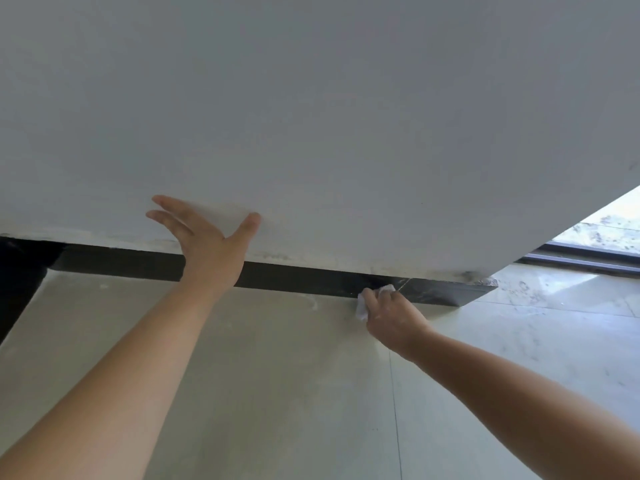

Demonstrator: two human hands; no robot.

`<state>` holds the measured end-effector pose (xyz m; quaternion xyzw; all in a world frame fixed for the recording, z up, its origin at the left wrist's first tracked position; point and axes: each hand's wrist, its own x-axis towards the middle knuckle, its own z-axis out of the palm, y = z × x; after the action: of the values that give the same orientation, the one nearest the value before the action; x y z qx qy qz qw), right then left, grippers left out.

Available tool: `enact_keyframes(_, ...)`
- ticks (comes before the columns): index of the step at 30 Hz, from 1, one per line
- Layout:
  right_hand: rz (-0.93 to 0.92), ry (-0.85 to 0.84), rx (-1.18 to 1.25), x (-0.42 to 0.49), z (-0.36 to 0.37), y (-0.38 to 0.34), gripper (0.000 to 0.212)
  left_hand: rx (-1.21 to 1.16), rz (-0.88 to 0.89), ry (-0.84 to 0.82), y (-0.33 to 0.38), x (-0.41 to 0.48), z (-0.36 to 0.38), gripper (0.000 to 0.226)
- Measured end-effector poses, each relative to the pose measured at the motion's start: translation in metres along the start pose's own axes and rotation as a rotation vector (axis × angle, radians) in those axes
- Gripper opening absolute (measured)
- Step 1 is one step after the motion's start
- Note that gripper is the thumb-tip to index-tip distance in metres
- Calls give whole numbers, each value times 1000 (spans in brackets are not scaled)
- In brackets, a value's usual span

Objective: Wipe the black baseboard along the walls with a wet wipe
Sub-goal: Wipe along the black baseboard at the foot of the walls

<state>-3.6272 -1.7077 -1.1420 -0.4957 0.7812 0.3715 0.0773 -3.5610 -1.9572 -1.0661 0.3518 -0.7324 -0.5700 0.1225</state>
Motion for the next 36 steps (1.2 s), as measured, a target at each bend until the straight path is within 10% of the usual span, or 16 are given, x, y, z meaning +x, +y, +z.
enact_keyframes(12, -98, 224, 78, 55, -70, -39, 41, 17, 4, 15, -1, -1, 1, 114)
enact_keyframes(19, -27, 10, -170, 22, -33, -12, 66, 51, -10, -15, -3, 0, -4, 111)
enact_keyframes(28, 287, -237, 278, -7, 12, 6, 50, 32, 51, 51, -5, -2, 4, 112)
enact_keyframes(36, 17, 145, 29, 5, -8, -5, 58, 106, 13, 21, 0, -6, 12, 126)
